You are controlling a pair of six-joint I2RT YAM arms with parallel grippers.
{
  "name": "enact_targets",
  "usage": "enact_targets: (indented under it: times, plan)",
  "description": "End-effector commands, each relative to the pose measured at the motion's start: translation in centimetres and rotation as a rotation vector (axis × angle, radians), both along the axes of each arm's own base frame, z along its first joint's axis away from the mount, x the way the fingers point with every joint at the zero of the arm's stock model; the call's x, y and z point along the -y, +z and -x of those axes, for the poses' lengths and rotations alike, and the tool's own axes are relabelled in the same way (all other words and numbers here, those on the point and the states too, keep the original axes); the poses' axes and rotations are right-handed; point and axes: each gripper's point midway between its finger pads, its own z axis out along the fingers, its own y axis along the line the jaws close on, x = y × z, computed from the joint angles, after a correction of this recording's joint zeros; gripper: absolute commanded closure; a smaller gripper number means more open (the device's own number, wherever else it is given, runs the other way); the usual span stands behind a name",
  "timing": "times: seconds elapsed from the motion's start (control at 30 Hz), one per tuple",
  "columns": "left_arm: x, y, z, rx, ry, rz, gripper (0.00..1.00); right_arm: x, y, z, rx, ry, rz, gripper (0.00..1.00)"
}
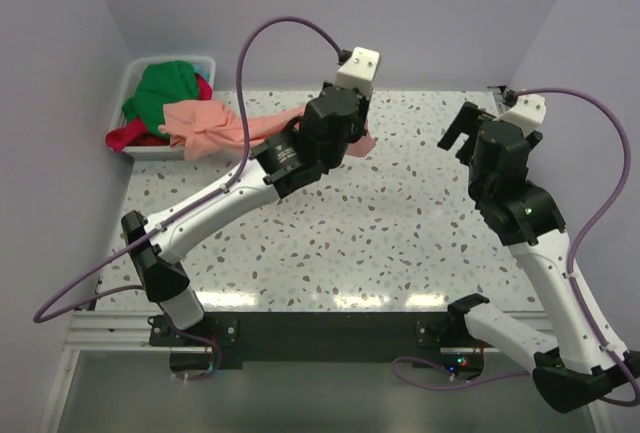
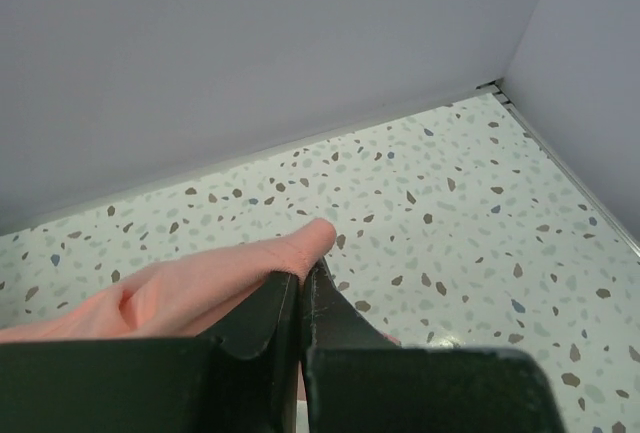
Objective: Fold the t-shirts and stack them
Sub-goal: Move the tshirt to the center of the board
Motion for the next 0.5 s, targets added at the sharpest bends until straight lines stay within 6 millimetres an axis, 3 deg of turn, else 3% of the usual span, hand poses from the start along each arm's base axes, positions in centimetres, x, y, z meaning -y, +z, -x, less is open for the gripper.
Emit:
enact_targets:
  times: [0.0,0.07,0.1,0.17,0.2,0.27,0.37,0.43,0.47]
  plan:
    - [1.5,7.4,3.6,0.157,-0.010,0.069,1.00,1.7,1.5,1.7,0.035,-0.069,0.002,0.01]
    - [2.9,8.7,5.8,0.198,-0.032,0.058,1.00,2.0,1.8,2.1,0.046,-0.079,0.001,0.01]
    - [2.9,10.2,6.4,0.234,-0.033,0.053,1.00,2.1,1.8,2.1,0.046,-0.080,0.003,0.01]
    - [4.5,10.6,7.6,0.245,-0.052,0.034,1.00,2.2,1.9,2.3,0.047,-0.082,0.000,0.01]
    - [4.4,12.0,8.1,0.266,-0.055,0.039,1.00,2.2,1.9,2.3,0.046,-0.083,0.000,0.01]
    - [5.4,11.9,8.7,0.277,-0.060,0.022,1.00,2.2,1.7,2.5,0.046,-0.085,-0.002,0.01]
    - [4.7,11.6,8.4,0.272,-0.008,0.012,1.00,2.2,1.3,2.5,0.041,-0.078,-0.004,0.01]
    - [3.6,10.3,8.1,0.263,0.059,0.011,1.00,2.0,0.9,2.5,0.034,-0.068,-0.005,0.01]
    - [1.7,12.4,8.4,0.298,0.106,0.107,1.00,1.9,0.8,2.4,0.029,-0.066,-0.003,0.01]
